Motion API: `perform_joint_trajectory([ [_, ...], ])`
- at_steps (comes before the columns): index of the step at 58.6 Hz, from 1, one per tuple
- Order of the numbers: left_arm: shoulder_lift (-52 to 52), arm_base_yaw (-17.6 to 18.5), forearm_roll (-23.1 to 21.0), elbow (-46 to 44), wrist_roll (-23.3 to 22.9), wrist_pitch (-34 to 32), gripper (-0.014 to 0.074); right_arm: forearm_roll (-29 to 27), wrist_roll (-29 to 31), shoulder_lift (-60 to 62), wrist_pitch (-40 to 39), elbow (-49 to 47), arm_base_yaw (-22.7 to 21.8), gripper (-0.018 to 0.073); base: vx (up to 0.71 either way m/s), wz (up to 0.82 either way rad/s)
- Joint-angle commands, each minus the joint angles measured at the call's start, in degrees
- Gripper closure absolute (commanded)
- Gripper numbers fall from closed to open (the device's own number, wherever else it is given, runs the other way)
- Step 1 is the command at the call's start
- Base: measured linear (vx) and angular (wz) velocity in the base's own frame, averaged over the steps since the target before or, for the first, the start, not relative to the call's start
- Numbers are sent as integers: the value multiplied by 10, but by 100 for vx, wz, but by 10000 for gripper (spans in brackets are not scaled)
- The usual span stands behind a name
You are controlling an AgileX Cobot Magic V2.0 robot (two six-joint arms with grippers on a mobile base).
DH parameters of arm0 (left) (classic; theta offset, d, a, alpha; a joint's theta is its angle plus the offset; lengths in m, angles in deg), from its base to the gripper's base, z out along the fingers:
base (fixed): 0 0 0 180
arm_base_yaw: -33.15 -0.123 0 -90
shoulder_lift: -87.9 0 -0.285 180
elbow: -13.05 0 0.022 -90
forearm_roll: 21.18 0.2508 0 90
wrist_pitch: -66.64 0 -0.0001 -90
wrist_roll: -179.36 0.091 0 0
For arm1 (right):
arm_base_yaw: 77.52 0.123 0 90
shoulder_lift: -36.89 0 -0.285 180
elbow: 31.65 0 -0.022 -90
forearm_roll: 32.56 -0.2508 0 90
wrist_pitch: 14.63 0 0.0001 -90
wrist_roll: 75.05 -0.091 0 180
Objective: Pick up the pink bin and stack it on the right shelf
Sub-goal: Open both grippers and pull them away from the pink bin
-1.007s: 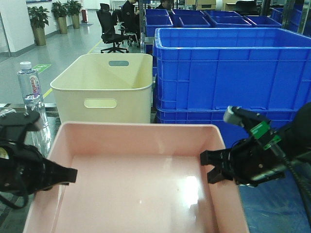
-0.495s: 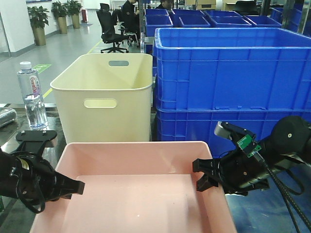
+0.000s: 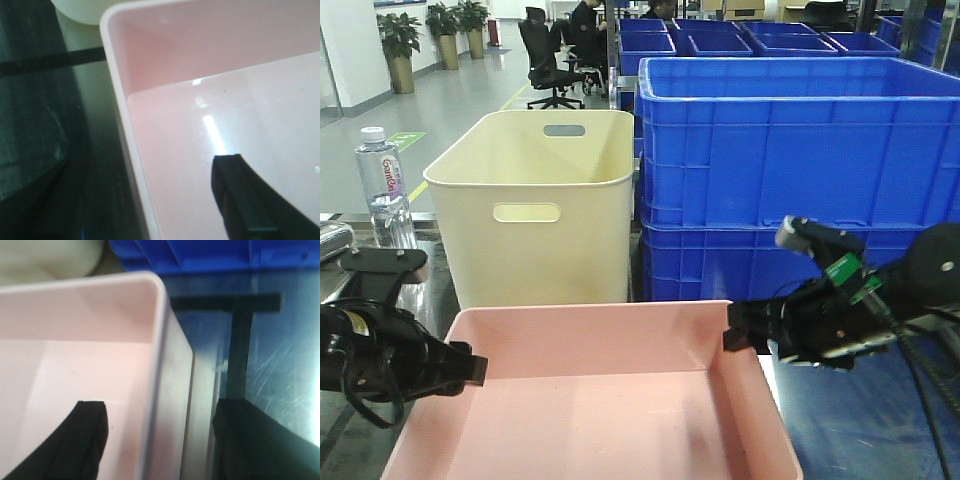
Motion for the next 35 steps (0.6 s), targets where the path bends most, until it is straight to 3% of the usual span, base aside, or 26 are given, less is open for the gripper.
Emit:
perform_joint_trajectory([
  [1,58,-1,-2,-19,24,-57,-30,12,21,73,-46,-18,-4,98,0,0],
  [7,117,-1,-3,-18,55,-90,8,48,31,132,-53,-14,-4,153,0,0],
  [15,199,-1,-6,12,59,-126,109,86,34,211,-87,27,-4,257,0,0],
  [27,287,-1,-4,110,71,-201,360,83,51,278,-171,120,-4,431,0,0],
  [35,302,-1,-4,135,71,-188,527,81,47,281,-160,144,-4,521,0,0],
])
